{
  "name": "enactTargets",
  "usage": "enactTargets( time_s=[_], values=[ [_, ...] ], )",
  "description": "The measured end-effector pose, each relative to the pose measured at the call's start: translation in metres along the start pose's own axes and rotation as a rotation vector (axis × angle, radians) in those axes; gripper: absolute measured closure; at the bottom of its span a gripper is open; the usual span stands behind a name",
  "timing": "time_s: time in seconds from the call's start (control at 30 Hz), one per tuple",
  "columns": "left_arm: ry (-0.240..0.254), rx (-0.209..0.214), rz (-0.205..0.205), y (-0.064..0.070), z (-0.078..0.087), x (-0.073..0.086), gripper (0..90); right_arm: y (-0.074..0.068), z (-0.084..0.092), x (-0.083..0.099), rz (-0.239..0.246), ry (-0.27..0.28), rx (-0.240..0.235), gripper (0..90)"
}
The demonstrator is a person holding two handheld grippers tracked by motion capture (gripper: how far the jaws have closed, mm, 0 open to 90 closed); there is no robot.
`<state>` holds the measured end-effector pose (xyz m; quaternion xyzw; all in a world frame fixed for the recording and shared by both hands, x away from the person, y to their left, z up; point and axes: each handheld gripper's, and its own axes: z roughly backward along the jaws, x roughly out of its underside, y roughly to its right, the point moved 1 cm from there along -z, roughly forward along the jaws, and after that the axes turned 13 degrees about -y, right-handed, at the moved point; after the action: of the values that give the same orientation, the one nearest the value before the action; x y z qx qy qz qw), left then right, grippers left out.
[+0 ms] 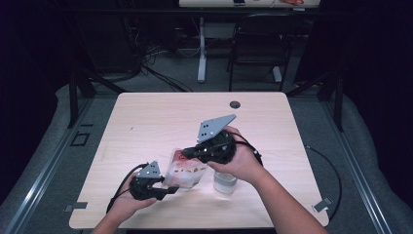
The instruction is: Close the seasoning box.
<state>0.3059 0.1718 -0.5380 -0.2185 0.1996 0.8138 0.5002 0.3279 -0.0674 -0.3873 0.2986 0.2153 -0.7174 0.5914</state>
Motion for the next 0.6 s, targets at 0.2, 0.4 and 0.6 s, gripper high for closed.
enactTargets(
  time_s=[0.2,0.4,0.6],
  values=[
    [-0.023,-0.026,-0.012,-0.001,0.004,-0.005,60.7,0.001,0.005,0.005,-0.001,0.004,0.017,89.2],
    [-0.045,-0.014,-0.018,-0.001,0.008,-0.009,60.9,0.002,0.009,0.009,-0.015,0.011,0.018,89.3],
    [-0.074,-0.02,-0.028,-0.001,0.015,-0.012,61.1,0.002,0.012,0.012,-0.021,0.021,0.018,89.4]
  ],
)
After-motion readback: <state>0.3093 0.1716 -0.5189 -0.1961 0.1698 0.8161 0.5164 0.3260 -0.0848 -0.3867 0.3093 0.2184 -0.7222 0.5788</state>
